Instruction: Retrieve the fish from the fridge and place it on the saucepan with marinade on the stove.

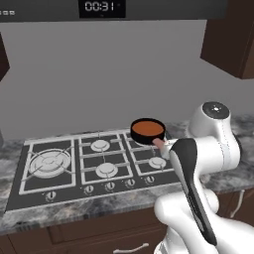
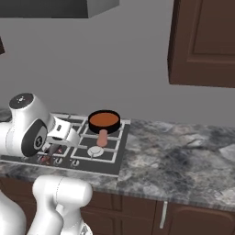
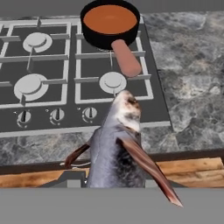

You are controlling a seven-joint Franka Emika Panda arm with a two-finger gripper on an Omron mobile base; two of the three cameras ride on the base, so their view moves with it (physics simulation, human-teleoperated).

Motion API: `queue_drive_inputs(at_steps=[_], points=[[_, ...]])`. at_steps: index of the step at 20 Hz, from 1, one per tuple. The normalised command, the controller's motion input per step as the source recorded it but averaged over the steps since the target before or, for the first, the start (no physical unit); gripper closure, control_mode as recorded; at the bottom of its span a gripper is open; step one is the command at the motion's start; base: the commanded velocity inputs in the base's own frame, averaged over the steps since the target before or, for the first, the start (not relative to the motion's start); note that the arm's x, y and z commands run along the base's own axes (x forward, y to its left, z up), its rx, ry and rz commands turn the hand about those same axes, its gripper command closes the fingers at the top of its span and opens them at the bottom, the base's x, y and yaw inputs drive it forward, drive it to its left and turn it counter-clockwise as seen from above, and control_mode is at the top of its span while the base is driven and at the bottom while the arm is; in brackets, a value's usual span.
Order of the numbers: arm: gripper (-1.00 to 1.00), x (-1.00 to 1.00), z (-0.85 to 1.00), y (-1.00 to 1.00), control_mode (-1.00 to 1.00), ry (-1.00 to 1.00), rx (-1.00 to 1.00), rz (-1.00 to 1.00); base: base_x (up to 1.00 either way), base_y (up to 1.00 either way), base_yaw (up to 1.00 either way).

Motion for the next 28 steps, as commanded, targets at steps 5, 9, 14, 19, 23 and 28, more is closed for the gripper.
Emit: queue_drive_inputs(at_steps=[5,9,14,19,23,28], points=[[1.00,0.00,0.00,0.00,1.00,0.00,0.00,0.00,0.27,-0.09,0.01],[1.00,0.00,0.00,0.00,1.00,0.00,0.00,0.00,0.08,0.00,0.00],[1.00,0.45,0.04,0.00,-1.00,0.08,0.00,0.03,0.00,0.00,0.00],[1.00,0.73,0.25,-0.07,-1.00,0.07,-0.06,0.06,0.00,0.00,0.00],[1.00,1.00,0.14,0.01,-1.00,0.11,-0.04,-0.11,0.00,0.00,0.00],[1.00,1.00,-0.01,-0.14,-1.00,0.15,0.13,0.01,0.00,0.00,0.00]])
